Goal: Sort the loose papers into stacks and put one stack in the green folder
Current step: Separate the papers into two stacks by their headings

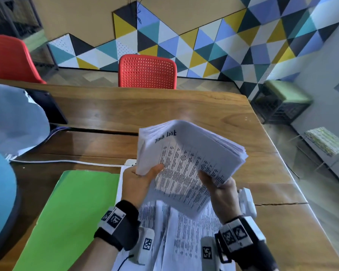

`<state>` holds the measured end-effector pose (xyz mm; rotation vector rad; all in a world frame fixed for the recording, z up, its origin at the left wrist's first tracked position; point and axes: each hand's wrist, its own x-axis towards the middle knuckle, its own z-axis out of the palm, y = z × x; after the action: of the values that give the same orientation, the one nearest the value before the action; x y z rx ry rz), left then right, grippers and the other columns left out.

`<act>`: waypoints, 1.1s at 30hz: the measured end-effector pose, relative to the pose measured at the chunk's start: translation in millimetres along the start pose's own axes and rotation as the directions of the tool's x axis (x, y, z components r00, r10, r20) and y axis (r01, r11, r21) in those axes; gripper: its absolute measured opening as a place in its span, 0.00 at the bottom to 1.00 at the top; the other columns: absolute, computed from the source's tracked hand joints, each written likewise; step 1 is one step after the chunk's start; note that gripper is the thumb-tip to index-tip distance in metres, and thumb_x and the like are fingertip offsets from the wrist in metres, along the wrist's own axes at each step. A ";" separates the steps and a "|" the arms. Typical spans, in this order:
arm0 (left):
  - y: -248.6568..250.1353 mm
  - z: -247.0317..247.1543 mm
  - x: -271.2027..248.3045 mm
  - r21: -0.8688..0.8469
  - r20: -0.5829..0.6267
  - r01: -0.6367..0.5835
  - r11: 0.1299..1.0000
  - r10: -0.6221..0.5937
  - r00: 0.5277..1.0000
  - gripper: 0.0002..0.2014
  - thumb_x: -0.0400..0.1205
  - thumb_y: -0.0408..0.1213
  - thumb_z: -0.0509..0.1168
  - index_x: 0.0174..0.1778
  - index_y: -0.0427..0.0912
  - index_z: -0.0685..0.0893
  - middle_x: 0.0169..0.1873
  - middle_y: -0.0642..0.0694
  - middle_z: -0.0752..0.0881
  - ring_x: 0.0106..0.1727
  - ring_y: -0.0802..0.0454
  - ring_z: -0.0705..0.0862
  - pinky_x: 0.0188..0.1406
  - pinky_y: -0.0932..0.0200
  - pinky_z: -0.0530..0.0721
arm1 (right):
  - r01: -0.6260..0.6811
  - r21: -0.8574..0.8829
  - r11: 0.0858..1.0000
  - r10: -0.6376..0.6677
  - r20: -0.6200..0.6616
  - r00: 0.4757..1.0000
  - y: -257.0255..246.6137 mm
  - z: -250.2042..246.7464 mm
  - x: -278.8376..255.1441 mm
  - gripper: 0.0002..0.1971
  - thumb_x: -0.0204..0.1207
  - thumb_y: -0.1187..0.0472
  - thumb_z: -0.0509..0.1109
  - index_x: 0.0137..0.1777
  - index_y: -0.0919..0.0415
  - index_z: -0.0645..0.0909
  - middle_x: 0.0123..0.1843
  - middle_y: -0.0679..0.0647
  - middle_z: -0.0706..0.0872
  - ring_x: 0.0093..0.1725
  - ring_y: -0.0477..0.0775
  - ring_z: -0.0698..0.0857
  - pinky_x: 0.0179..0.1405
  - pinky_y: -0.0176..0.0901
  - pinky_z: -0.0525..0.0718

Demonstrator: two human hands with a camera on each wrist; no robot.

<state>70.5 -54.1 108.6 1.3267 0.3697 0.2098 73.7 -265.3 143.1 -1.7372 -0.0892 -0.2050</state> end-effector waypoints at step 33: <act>-87.7 -159.5 -34.5 0.476 -0.284 0.477 0.739 -0.384 0.878 0.23 0.75 0.51 0.74 0.26 0.44 0.68 0.16 0.57 0.56 0.18 0.57 0.56 0.23 0.65 0.58 | -0.700 -0.526 0.483 0.660 -0.306 0.686 133.9 -56.0 -50.2 0.20 0.69 0.55 0.81 0.54 0.63 0.78 0.50 0.61 0.88 0.48 0.60 0.85 0.53 0.48 0.80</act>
<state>-27.1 57.3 -2.7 1.7331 0.9249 -0.1994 43.0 -341.2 13.1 -2.2678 0.8203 0.3621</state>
